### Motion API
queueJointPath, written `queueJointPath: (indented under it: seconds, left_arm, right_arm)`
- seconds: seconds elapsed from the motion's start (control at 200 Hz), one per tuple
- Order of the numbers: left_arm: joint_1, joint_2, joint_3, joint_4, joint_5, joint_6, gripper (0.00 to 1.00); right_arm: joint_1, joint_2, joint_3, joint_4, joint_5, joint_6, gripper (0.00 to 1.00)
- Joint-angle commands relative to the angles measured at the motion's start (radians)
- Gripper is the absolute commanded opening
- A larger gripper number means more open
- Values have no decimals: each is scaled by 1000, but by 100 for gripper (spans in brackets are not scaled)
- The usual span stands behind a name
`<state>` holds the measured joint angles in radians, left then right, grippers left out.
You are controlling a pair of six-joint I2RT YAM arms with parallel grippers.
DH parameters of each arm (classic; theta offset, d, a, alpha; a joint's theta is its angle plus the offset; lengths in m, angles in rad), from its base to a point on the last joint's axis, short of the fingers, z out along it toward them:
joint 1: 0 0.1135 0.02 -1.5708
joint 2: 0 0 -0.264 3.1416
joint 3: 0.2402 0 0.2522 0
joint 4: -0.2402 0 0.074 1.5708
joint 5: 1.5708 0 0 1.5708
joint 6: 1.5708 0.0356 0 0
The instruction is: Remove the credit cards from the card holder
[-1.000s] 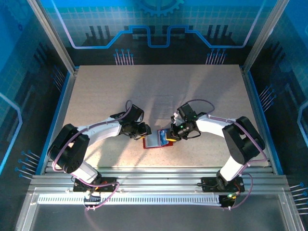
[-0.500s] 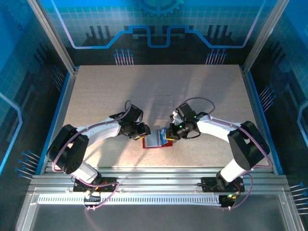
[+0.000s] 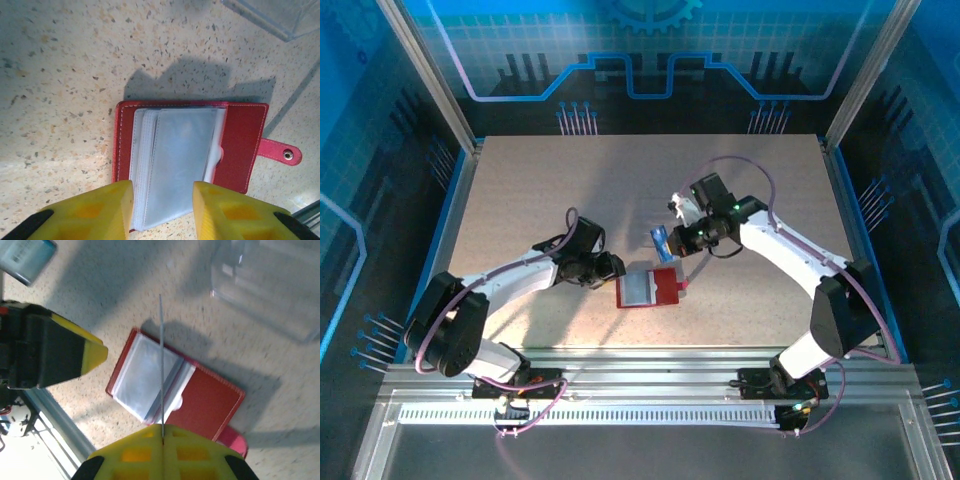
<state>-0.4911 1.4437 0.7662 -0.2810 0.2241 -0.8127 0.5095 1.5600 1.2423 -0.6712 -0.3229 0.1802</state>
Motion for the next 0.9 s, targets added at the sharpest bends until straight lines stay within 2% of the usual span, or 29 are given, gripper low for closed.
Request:
queueJointPath:
  seconds: [0.0,0.265,0.38,0.65,0.895]
  left_arm:
    - [23,-43,-33,11,1,-15,37]
    - [54,-93,-79,13,12,-21,38]
    - [60,-121,-86,8,3,-27,38]
    - [62,-167,-93,-9,-14,-28,38]
    - [66,-166,-90,-8,-14,-29,38]
  right_arm:
    - [-8,48,95,-123,100,-314,0]
    - [-12,205,309,-285,196,-758,0]
    - [-14,277,418,-356,226,-883,0]
    - [-32,468,674,-506,280,-1030,0]
    - [-42,625,913,-670,239,-1087,0]
